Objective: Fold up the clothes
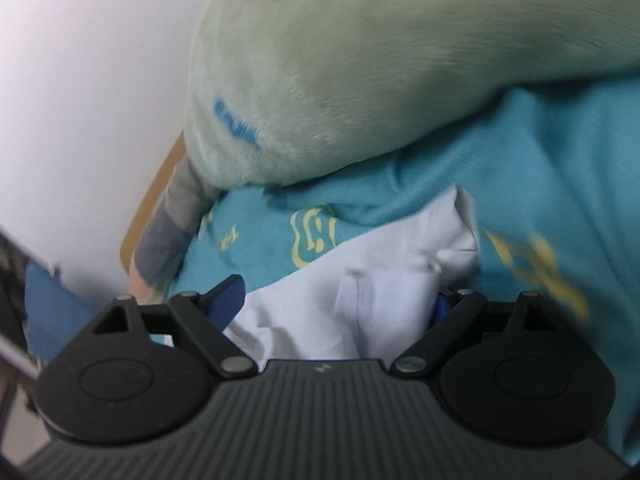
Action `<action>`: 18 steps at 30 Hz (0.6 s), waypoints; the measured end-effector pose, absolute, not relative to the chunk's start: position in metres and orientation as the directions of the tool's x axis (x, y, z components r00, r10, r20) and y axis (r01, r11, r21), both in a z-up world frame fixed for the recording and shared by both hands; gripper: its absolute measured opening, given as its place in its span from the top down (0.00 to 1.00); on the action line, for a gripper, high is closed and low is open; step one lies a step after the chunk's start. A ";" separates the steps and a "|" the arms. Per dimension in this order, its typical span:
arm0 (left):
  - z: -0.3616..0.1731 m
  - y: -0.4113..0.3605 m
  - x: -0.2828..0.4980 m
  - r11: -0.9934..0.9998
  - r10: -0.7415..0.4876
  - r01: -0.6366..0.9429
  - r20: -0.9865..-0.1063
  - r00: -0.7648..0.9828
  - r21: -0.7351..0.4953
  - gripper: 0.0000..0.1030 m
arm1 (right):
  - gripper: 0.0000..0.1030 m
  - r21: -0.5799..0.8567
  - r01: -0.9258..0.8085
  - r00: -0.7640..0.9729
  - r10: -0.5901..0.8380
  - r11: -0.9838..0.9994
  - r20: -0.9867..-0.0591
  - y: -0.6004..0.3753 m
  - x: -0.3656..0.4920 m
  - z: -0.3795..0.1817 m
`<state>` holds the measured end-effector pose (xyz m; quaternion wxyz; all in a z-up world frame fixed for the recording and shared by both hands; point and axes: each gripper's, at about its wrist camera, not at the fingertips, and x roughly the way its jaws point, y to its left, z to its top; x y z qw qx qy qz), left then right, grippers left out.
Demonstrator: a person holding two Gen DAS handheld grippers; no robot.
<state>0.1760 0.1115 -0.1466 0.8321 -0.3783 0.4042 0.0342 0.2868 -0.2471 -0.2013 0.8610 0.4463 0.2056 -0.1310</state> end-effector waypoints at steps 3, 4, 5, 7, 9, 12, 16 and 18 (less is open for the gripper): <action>-0.147 0.110 0.180 0.717 -0.245 -0.359 -0.698 0.673 -0.597 0.19 | 0.66 0.653 0.386 0.856 0.010 0.652 -0.516 -0.244 0.295 -0.192; -0.146 0.109 0.180 0.720 -0.240 -0.359 -0.699 0.674 -0.594 0.19 | 0.89 0.632 0.375 0.853 0.015 0.678 -0.522 -0.242 0.297 -0.186; -0.145 0.109 0.180 0.723 -0.236 -0.357 -0.697 0.677 -0.591 0.19 | 0.90 0.611 0.362 0.851 0.018 0.704 -0.525 -0.239 0.298 -0.179; -0.141 0.110 0.180 0.730 -0.221 -0.354 -0.692 0.687 -0.584 0.19 | 0.92 0.565 0.323 0.860 0.014 0.759 -0.510 -0.234 0.301 -0.159; -0.136 0.111 0.178 0.736 -0.203 -0.352 -0.685 0.700 -0.578 0.19 | 0.92 0.508 0.261 0.889 0.001 0.821 -0.458 -0.229 0.302 -0.129; -0.128 0.115 0.176 0.742 -0.177 -0.353 -0.674 0.717 -0.570 0.19 | 0.93 0.340 0.191 0.925 -0.053 0.921 -0.375 -0.222 0.317 -0.077; -0.117 0.124 0.175 0.748 -0.156 -0.349 -0.660 0.735 -0.565 0.19 | 0.93 0.141 0.189 0.937 -0.136 0.972 -0.321 -0.213 0.340 -0.023; -0.112 0.129 0.174 0.752 -0.140 -0.352 -0.656 0.741 -0.558 0.19 | 0.93 0.084 0.196 0.937 -0.162 0.977 -0.309 -0.202 0.349 -0.009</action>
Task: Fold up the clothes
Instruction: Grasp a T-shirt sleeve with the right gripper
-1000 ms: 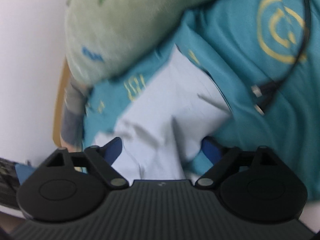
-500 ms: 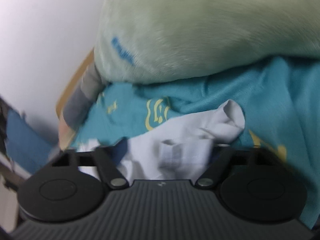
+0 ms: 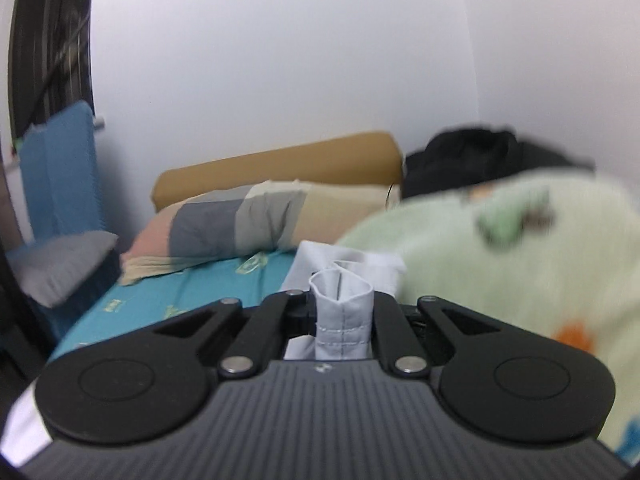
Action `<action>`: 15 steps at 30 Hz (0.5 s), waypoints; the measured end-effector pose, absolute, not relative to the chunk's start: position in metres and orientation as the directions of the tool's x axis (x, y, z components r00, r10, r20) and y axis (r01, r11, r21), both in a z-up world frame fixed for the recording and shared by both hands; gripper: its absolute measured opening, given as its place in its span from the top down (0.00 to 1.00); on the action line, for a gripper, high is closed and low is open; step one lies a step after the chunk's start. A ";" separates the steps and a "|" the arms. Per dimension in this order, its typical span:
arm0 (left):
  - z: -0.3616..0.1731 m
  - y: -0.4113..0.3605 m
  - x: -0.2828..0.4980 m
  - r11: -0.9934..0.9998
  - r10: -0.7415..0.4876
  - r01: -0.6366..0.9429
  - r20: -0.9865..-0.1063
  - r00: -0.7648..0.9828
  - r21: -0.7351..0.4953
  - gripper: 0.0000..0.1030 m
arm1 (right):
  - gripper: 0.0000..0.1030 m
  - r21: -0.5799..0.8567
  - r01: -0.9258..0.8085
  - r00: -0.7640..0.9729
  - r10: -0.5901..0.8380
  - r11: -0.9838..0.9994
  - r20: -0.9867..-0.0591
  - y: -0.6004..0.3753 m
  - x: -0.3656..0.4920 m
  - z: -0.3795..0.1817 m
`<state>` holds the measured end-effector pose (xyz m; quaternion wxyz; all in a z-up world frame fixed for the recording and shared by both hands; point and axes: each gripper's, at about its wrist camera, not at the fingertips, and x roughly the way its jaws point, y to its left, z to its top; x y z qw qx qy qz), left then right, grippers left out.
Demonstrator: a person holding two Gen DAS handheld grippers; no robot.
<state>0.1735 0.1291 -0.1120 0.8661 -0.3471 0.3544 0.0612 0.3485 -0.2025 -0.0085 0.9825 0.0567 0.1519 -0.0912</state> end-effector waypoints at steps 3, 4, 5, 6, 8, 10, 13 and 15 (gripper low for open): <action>-0.106 0.141 0.171 0.753 -0.103 -0.374 -0.659 0.745 -0.541 0.19 | 0.92 0.065 0.151 0.954 -0.128 0.986 -0.273 -0.169 0.352 0.002; -0.105 0.145 0.171 0.756 -0.085 -0.384 -0.661 0.746 -0.531 0.19 | 0.92 0.049 0.129 0.957 -0.111 0.990 -0.270 -0.151 0.357 0.001; -0.104 0.150 0.169 0.757 -0.068 -0.394 -0.662 0.747 -0.521 0.19 | 0.92 0.031 0.105 0.959 -0.093 0.994 -0.269 -0.132 0.362 -0.001; -0.103 0.155 0.167 0.758 -0.051 -0.403 -0.662 0.748 -0.513 0.19 | 0.92 0.021 0.075 0.960 -0.066 0.997 -0.273 -0.113 0.365 -0.004; -0.107 0.164 0.163 0.749 -0.015 -0.437 -0.672 0.740 -0.498 0.19 | 0.92 0.008 0.004 0.959 -0.002 1.000 -0.283 -0.072 0.371 -0.014; -0.113 0.173 0.158 0.734 0.024 -0.481 -0.689 0.724 -0.480 0.19 | 0.92 -0.010 -0.071 0.950 0.065 0.997 -0.305 -0.030 0.379 -0.033; -0.121 0.181 0.159 0.732 0.034 -0.503 -0.713 0.701 -0.460 0.19 | 0.92 -0.046 -0.164 0.916 0.135 0.985 -0.377 0.021 0.395 -0.068; -0.126 0.182 0.164 0.738 0.028 -0.502 -0.722 0.691 -0.451 0.19 | 0.91 -0.051 -0.213 0.893 0.173 0.976 -0.416 0.038 0.404 -0.087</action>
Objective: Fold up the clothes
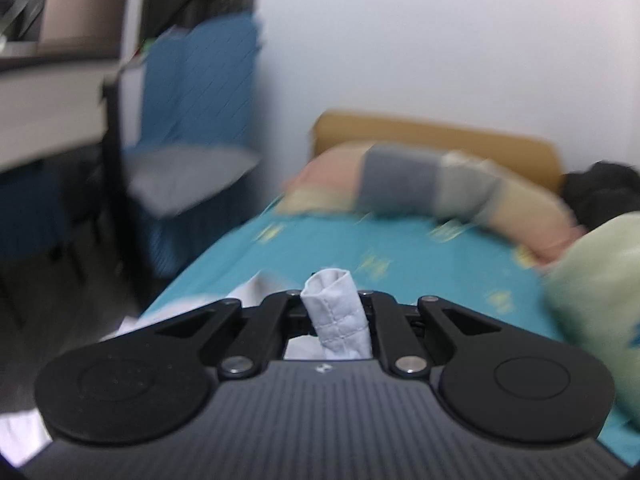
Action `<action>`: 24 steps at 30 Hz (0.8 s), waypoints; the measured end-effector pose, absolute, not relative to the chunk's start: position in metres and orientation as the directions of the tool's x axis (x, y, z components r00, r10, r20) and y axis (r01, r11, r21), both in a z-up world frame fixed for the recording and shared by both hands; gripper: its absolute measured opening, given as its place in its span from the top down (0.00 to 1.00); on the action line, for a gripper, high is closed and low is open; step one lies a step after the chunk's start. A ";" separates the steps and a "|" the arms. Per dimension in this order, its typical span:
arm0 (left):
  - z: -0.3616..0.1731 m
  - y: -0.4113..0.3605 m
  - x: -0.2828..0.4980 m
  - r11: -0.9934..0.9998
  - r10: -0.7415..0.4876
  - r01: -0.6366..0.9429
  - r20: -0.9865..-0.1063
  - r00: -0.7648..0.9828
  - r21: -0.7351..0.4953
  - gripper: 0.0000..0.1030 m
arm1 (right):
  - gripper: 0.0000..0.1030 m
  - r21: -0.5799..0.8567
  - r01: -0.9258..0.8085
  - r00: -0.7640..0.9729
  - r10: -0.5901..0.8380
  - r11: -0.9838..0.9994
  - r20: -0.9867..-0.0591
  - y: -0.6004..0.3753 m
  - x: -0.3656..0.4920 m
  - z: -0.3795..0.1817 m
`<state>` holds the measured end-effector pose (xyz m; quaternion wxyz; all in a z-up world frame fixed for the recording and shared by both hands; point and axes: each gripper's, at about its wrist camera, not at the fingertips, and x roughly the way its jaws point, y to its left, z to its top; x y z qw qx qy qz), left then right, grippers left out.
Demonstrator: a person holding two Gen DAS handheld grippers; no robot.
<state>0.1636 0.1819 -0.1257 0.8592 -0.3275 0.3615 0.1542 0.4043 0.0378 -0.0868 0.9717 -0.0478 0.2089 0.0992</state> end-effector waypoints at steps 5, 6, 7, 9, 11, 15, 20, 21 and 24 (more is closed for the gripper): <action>-0.140 0.181 0.174 0.742 0.007 -0.501 -0.742 0.671 -0.446 0.19 | 0.61 0.115 -0.290 0.817 0.308 0.950 -0.487 0.026 0.410 -0.102; -0.141 0.179 0.175 0.745 0.003 -0.497 -0.744 0.669 -0.444 0.19 | 0.28 0.171 -0.291 0.806 0.338 0.941 -0.487 0.016 0.406 -0.099; -0.142 0.177 0.176 0.750 -0.003 -0.491 -0.745 0.667 -0.443 0.19 | 0.14 0.226 -0.292 0.794 0.367 0.929 -0.485 0.006 0.402 -0.096; -0.142 0.170 0.177 0.765 -0.027 -0.464 -0.743 0.669 -0.446 0.19 | 0.15 0.256 -0.286 0.804 0.377 0.923 -0.460 -0.017 0.379 -0.078; -0.142 0.163 0.177 0.780 -0.051 -0.436 -0.740 0.670 -0.449 0.19 | 0.15 0.274 -0.281 0.819 0.378 0.920 -0.432 -0.041 0.354 -0.059; -0.138 0.139 0.175 0.813 -0.135 -0.349 -0.734 0.666 -0.466 0.19 | 0.15 0.311 -0.242 0.848 0.356 0.919 -0.392 -0.096 0.281 -0.023; -0.126 0.101 0.154 0.847 -0.258 -0.206 -0.717 0.648 -0.491 0.21 | 0.15 0.365 -0.140 0.873 0.288 0.921 -0.394 -0.166 0.153 -0.003; -0.124 0.093 0.149 0.844 -0.301 -0.174 -0.717 0.629 -0.507 0.21 | 0.15 0.371 -0.116 0.875 0.271 0.921 -0.400 -0.178 0.129 -0.002; -0.120 0.065 0.128 0.818 -0.434 -0.093 -0.715 0.548 -0.568 0.23 | 0.14 0.396 -0.035 0.892 0.207 0.918 -0.402 -0.210 0.073 -0.006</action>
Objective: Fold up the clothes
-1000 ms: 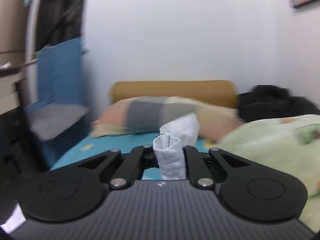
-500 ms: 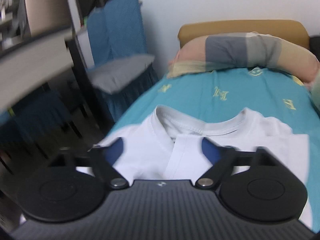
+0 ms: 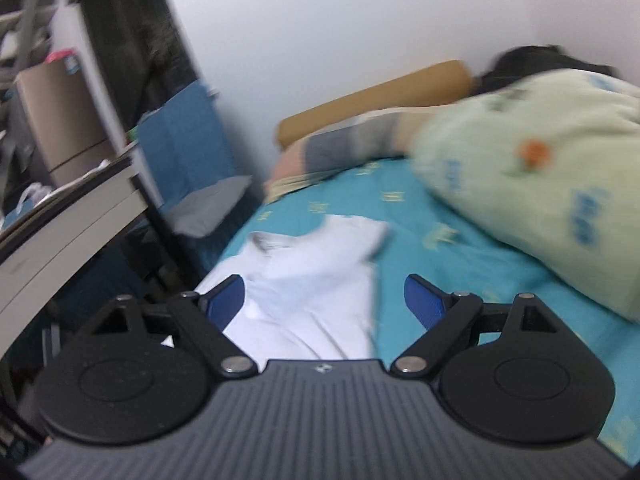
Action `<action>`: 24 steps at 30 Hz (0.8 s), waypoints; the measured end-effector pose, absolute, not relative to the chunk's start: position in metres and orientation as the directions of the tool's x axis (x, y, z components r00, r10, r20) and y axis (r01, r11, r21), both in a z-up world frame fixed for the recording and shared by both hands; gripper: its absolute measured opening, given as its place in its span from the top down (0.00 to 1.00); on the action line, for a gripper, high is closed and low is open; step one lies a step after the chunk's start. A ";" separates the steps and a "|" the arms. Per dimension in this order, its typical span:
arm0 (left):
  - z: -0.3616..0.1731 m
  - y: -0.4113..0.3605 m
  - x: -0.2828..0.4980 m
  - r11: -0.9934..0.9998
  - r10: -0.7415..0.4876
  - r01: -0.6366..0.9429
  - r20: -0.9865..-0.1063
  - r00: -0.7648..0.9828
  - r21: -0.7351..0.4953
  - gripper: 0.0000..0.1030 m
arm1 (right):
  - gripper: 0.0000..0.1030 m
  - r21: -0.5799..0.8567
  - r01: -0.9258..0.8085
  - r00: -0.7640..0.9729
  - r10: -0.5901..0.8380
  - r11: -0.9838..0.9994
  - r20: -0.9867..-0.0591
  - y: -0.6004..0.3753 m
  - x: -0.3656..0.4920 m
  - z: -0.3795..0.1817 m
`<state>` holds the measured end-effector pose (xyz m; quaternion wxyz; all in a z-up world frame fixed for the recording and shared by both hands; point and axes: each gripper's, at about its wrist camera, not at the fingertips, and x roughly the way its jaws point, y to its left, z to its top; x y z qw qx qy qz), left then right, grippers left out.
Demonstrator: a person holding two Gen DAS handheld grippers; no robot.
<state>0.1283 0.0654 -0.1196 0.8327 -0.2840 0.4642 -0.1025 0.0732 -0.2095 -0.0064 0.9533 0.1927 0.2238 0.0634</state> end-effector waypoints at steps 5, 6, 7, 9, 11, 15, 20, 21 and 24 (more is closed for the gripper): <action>-0.125 0.019 0.090 0.822 -0.520 -0.001 -0.750 0.407 -0.570 0.30 | 0.14 0.431 0.023 0.895 0.173 0.902 -0.412 -0.246 0.040 -0.023; -0.129 0.012 0.083 0.819 -0.534 0.005 -0.758 0.374 -0.574 0.31 | 0.14 0.435 0.034 0.894 0.167 0.900 -0.416 -0.252 0.037 -0.027; -0.133 0.005 0.078 0.813 -0.547 0.004 -0.763 0.343 -0.582 0.34 | 0.14 0.438 0.045 0.894 0.160 0.898 -0.419 -0.259 0.035 -0.031; -0.142 -0.007 0.069 0.804 -0.571 0.001 -0.770 0.284 -0.595 0.40 | 0.14 0.454 0.051 0.884 0.171 0.890 -0.435 -0.267 0.043 -0.038; -0.151 -0.019 0.064 0.798 -0.590 0.013 -0.775 0.227 -0.603 0.49 | 0.14 0.474 0.052 0.872 0.192 0.879 -0.451 -0.273 0.052 -0.045; -0.165 -0.041 0.058 0.829 -0.557 0.058 -0.816 0.155 -0.556 0.77 | 0.14 0.493 0.048 0.854 0.221 0.869 -0.472 -0.278 0.064 -0.056; -0.137 -0.032 0.054 0.813 -0.581 0.084 -0.792 0.189 -0.576 0.97 | 0.14 0.496 0.046 0.837 0.237 0.867 -0.493 -0.279 0.073 -0.063; -0.126 -0.027 0.053 0.812 -0.582 0.084 -0.789 0.197 -0.578 0.97 | 0.14 0.498 0.046 0.839 0.238 0.866 -0.490 -0.280 0.073 -0.063; -0.105 -0.003 0.048 0.822 -0.565 0.048 -0.801 0.196 -0.568 0.97 | 0.15 0.506 0.049 0.839 0.240 0.861 -0.488 -0.280 0.073 -0.062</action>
